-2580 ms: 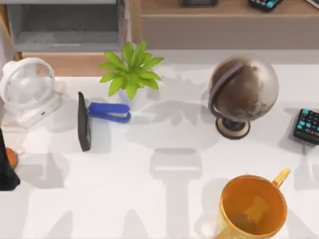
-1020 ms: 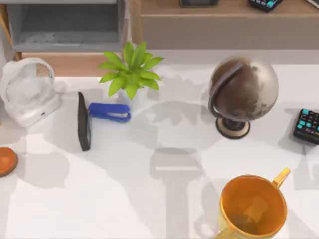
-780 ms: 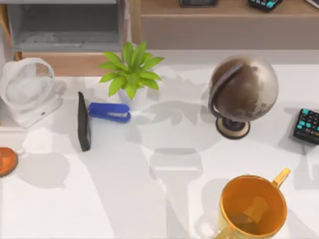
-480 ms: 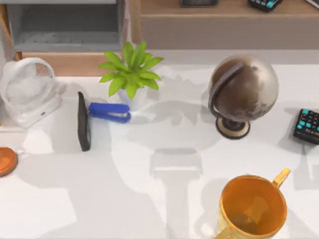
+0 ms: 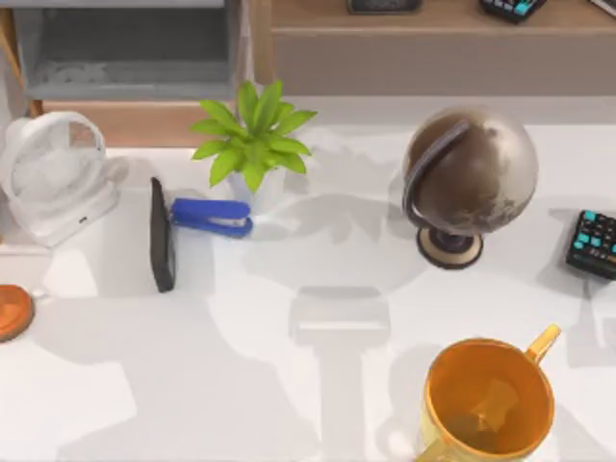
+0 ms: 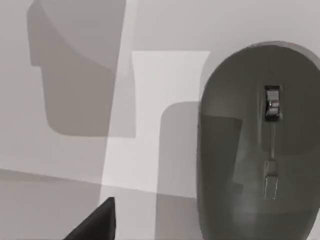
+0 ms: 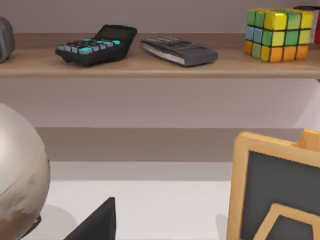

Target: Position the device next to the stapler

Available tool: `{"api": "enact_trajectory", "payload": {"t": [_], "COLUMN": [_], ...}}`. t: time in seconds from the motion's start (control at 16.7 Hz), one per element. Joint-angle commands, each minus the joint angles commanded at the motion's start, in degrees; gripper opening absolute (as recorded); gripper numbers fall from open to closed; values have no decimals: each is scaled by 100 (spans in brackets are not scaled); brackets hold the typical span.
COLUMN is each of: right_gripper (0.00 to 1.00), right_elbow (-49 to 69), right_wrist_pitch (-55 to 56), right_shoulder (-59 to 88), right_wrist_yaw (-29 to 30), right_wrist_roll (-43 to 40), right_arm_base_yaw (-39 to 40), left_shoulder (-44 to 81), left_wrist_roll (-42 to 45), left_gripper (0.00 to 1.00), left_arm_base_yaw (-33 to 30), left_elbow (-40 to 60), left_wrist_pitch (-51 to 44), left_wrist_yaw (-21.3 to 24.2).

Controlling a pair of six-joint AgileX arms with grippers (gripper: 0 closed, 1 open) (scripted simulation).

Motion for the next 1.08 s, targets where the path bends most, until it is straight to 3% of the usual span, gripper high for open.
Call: {"api": "enact_trajectory", "payload": {"t": [0.6, 1.08], "right_gripper": [100, 100], "right_elbow": [0, 0], "right_wrist_pitch": [0, 0], "right_shoulder": [0, 0], "right_wrist_yaw": [0, 0], "right_wrist_roll": [0, 0], "right_arm_base_yaw": [0, 0], "left_shoulder": [-1521, -740], "left_wrist_roll": [314, 192], "left_gripper": [100, 100], "left_arm_base_yaw": [251, 126], "left_elbow": [-40, -432], "left_wrist_pitch": [-1402, -265], "left_wrist_yaw": [39, 57]}}
